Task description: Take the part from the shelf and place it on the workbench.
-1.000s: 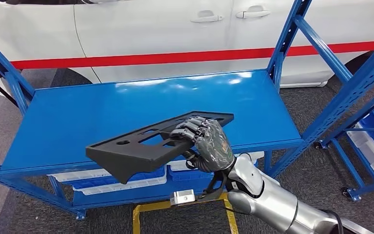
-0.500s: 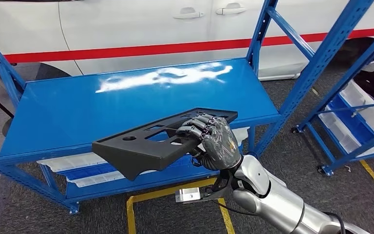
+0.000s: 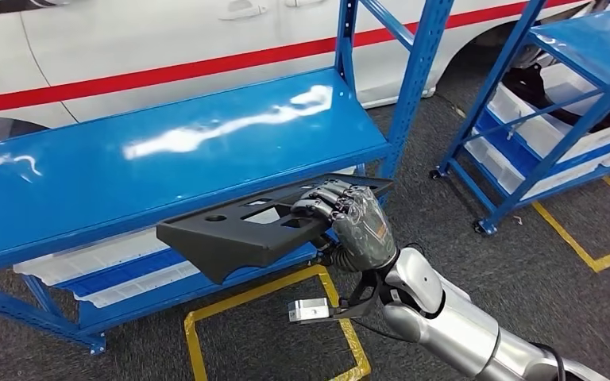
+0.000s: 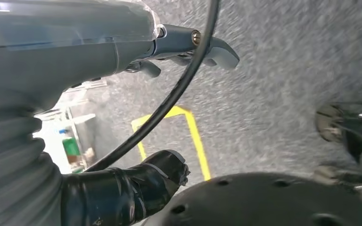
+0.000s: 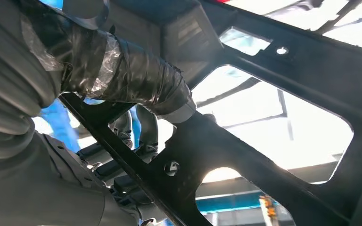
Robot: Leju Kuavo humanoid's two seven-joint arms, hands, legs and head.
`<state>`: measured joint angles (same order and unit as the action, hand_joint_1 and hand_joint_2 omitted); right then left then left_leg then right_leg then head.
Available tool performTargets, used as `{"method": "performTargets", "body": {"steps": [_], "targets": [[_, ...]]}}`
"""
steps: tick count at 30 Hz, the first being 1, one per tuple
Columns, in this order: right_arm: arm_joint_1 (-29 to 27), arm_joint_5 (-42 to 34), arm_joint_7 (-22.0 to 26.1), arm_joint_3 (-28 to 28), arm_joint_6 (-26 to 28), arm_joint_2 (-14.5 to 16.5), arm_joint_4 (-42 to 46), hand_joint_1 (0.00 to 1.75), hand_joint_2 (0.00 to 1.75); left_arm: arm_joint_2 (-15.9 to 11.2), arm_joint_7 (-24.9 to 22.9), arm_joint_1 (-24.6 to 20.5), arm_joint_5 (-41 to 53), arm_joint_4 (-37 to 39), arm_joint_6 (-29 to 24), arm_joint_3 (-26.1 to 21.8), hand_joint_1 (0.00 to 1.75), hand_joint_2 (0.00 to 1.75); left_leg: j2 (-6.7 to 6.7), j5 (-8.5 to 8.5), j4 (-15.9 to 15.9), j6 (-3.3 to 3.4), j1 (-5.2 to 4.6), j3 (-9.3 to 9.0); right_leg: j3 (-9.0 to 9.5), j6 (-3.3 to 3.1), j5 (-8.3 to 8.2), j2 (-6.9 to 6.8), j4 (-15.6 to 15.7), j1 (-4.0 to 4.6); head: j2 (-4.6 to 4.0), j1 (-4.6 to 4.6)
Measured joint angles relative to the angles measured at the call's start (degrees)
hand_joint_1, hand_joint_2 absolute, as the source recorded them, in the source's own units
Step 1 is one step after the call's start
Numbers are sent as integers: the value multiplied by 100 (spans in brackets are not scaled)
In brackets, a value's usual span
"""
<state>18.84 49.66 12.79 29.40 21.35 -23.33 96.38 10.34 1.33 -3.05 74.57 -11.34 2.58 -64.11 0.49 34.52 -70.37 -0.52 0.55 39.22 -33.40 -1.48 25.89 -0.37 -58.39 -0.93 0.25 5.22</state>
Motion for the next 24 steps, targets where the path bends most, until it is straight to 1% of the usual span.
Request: {"method": "performTargets", "body": {"steps": [1,2,3,7,8,9,10,11,12,13,14,15,16,17,18,19,20,21,22,23,24], "targets": [[1,5,-8,2,-9,10,-1,175,175,-1,0,2,-1,0,4,0,0,175,-12,96,-260,1,1,14,-91,1,-72,57,-9,5,0,1],[3,10,-14,3,-18,16,-1,175,175,-1,0,3,-1,0,8,0,0,175,-13,113,-422,3,1,11,-159,5,-125,99,-18,9,1,1],[3,14,-15,5,-25,20,-2,175,175,-2,0,3,-2,0,9,0,0,175,-13,86,-494,5,1,-3,-206,9,-157,125,-24,10,1,1],[3,16,-17,6,-30,24,-2,175,175,-2,0,3,-2,0,11,0,0,175,-14,45,-503,7,1,-25,-234,13,-176,141,-28,10,1,1],[3,22,-21,7,-37,26,-4,175,175,-5,0,-1,-2,0,14,0,0,175,-22,-58,-412,16,1,-119,-284,21,-209,171,-36,10,1,1],[4,29,-26,7,-44,28,-8,175,175,-9,0,-4,-2,0,18,0,0,175,-35,-177,-286,28,1,-241,-342,30,-248,206,-44,9,1,0],[10,43,-37,8,-50,32,-10,175,175,-21,0,-7,-1,0,26,0,0,175,-154,-257,161,73,-1,-575,-437,57,-328,276,-60,15,1,-1],[19,57,-51,8,-55,37,-14,175,175,-33,0,-7,-1,0,34,0,0,175,-260,-328,631,114,-8,-901,-528,99,-437,359,-62,14,1,1],[27,66,-64,8,-55,39,-15,175,175,-42,0,-11,1,0,41,0,0,175,-333,-324,1011,154,-19,-1135,-578,152,-546,444,-40,12,1,2],[36,74,-76,7,-55,40,-17,175,175,-48,0,-15,1,0,46,0,0,175,-336,-359,1373,236,-18,-1296,-668,205,-495,434,-117,10,1,4],[39,76,-81,6,-55,39,-21,175,175,-46,-1,-16,2,0,49,0,0,175,-207,-452,1408,283,-19,-1217,-749,249,-279,356,-326,-2,0,8],[40,77,-82,5,-56,38,-25,175,175,-45,-1,-17,2,0,49,0,0,175,-71,-559,1415,333,-18,-1119,-848,284,21,256,-653,-12,0,9],[41,77,-81,5,-56,37,-28,175,175,-44,-2,-13,2,0,50,0,0,175,61,-667,1413,374,-15,-1001,-953,310,355,127,-1086,-25,-1,10],[39,77,-81,5,-56,38,-31,175,175,-45,-2,-7,3,0,50,0,0,175,147,-729,1385,366,-23,-899,-999,342,491,85,-1457,-43,-1,13],[39,77,-81,4,-56,38,-35,175,175,-45,-2,-6,3,0,50,0,0,175,226,-780,1350,356,-29,-797,-973,370,448,71,-1669,-62,0,12],[38,76,-82,4,-56,38,-39,175,175,-46,-2,-10,3,0,50,0,0,175,303,-821,1305,341,-30,-690,-860,395,302,53,-1707,-81,-1,12],[38,75,-85,4,-57,38,-42,175,175,-46,-2,-15,3,0,51,0,0,175,371,-852,1252,321,-29,-589,-650,414,141,15,-1551,-98,0,12],[42,70,-89,3,-57,38,-43,175,175,-46,0,-23,3,-1,51,0,0,175,432,-877,1196,298,-32,-507,-362,425,107,-93,-1216,-107,1,11],[48,65,-93,2,-59,38,-42,175,175,-46,2,-27,4,-1,52,0,0,175,485,-898,1141,270,-39,-444,-55,415,170,-215,-808,-86,1,10],[54,60,-97,1,-62,38,-40,175,175,-46,5,-29,7,-2,52,0,0,175,536,-922,1106,235,-49,-411,167,383,279,-324,-473,-59,1,8],[62,55,-99,-1,-64,38,-39,175,175,-46,8,-32,11,-2,52,0,0,175,587,-952,1089,200,-57,-396,294,337,390,-393,-241,-23,1,7]]}}
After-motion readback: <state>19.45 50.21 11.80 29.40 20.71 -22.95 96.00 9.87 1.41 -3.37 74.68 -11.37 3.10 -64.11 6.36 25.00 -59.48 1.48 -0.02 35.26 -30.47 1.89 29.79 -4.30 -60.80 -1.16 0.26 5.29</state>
